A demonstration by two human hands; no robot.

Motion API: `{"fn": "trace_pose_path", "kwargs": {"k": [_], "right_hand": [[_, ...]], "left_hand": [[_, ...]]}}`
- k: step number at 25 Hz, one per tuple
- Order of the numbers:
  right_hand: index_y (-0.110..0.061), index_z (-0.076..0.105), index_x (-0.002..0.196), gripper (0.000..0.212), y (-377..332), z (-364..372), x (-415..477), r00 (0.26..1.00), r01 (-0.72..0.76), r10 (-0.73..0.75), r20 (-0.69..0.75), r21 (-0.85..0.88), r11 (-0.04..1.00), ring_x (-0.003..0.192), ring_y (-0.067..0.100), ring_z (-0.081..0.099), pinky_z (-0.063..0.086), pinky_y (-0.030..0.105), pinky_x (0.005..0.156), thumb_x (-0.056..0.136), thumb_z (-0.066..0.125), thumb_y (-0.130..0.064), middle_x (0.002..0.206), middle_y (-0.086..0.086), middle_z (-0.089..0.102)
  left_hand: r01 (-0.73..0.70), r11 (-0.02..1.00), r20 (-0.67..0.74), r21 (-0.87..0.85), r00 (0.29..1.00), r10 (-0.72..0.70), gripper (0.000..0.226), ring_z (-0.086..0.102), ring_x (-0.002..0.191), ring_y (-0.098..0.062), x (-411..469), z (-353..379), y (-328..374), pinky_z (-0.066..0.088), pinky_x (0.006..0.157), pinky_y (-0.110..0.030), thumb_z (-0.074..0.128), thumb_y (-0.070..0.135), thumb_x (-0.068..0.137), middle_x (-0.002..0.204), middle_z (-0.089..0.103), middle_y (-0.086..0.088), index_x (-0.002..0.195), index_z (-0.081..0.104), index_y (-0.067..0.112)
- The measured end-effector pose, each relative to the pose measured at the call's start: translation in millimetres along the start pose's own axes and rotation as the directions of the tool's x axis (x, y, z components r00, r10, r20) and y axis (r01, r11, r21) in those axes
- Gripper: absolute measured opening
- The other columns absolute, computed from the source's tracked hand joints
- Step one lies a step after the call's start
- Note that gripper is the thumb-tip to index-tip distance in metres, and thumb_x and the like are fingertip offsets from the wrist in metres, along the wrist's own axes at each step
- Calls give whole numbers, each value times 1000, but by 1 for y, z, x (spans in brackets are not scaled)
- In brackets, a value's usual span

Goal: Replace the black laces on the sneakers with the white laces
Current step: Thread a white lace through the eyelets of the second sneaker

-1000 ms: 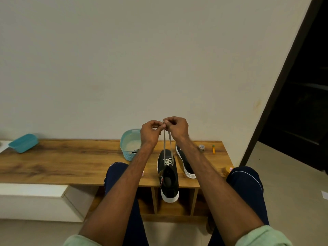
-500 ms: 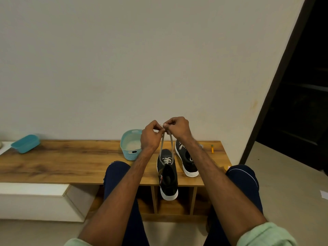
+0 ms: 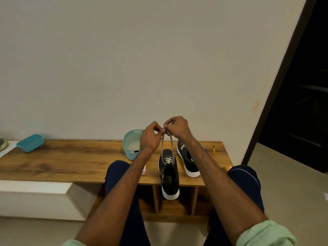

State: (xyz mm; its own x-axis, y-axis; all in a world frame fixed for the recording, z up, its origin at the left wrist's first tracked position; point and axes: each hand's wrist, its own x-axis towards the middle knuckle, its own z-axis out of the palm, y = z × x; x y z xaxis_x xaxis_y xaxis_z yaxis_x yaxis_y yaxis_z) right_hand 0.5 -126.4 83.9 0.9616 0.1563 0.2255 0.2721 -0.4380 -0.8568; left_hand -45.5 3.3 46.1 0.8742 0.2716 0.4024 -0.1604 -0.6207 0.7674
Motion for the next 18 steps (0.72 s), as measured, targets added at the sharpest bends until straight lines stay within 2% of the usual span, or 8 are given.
{"fn": "trace_pose_path", "kwargs": {"k": [4,6,7,10,13,18], "right_hand": [[-15,68,90,9,9,15,-5,997,-14,14,-70,13,1000,67,18,72,61,37,72,84,74,-12,77,8,72],[-11,73,89,2,14,18,-7,999,18,-19,-45,-20,1000,70,19,71,61,40,74,87,72,-11,78,9,73],[-7,75,91,7,16,17,-8,999,37,-38,-12,-51,998,72,19,71,61,40,76,89,70,-10,81,10,74],[-4,77,103,15,19,12,-12,987,103,-82,140,-152,983,84,18,68,54,31,79,90,68,-6,95,13,75],[-4,75,105,19,21,13,-17,983,129,-97,155,-217,968,86,14,62,46,25,75,87,72,-8,102,12,74],[-4,73,101,14,22,19,-18,986,117,-69,154,-330,937,93,28,65,56,42,79,92,63,-5,97,14,73]], "left_hand": [[-2,996,-17,90,1000,3,14,67,79,-12,-7,5,4,55,69,-37,63,35,94,93,70,8,89,55,25],[10,992,-40,126,999,-5,12,64,81,-12,-12,6,4,51,68,-33,64,32,95,93,70,7,93,57,22],[15,992,-49,126,999,-9,12,64,82,-13,-13,7,2,50,68,-33,64,31,95,93,70,7,94,58,21],[41,995,-80,90,996,-33,11,64,85,-14,-13,5,-3,50,69,-32,65,29,94,92,69,7,94,60,19],[37,998,-63,50,997,-34,9,63,86,-13,-11,3,-5,48,70,-31,67,27,93,93,67,9,94,62,20],[94,992,-15,-86,995,-96,9,65,90,-10,-7,5,-9,55,78,-36,70,25,90,90,69,9,88,63,21]]}}
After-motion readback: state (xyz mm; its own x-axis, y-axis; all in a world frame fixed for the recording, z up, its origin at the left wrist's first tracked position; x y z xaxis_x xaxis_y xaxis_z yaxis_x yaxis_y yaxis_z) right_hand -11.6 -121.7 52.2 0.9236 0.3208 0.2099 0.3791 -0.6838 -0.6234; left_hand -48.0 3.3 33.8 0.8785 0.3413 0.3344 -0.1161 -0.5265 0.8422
